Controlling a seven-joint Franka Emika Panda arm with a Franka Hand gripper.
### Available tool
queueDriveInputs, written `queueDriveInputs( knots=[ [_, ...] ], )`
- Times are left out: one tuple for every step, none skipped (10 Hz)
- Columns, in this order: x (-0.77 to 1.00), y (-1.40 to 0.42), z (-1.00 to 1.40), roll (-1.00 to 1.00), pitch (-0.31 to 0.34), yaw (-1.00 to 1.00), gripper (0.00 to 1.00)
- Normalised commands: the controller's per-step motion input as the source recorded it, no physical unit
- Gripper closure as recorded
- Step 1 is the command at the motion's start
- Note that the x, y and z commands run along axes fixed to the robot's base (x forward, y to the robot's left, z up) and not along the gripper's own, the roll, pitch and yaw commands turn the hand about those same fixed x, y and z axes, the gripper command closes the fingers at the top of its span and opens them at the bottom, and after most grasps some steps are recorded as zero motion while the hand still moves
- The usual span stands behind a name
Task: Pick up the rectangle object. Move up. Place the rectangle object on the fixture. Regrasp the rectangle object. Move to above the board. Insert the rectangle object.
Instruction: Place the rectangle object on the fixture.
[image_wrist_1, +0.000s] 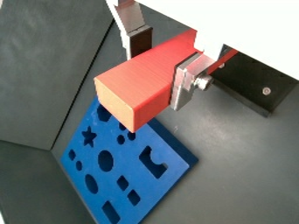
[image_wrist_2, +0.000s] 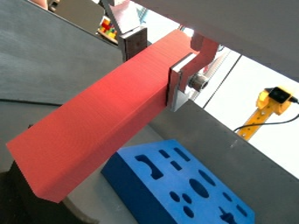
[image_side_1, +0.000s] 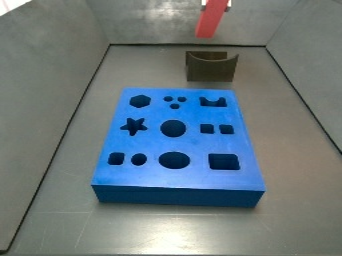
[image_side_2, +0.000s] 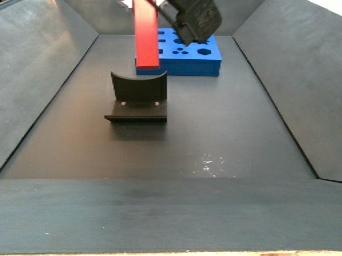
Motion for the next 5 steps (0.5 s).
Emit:
queueDriveInputs(
  knots=[
    [0.14,0.13,-1.00,-0.14,0.040,-0.24,1.00],
    [0.11,0.13,-1.00,-0.13,0.018,-0.22,1.00],
    [0.12,0.13,-1.00,-0.13,-0.004,-0.20,1.00],
    [0.14,0.12,-1.00,-0.13,-0.031,-0.16,1.00],
    [0.15,0.12,-1.00,-0.13,-0.052,-0.13,1.00]
  ],
)
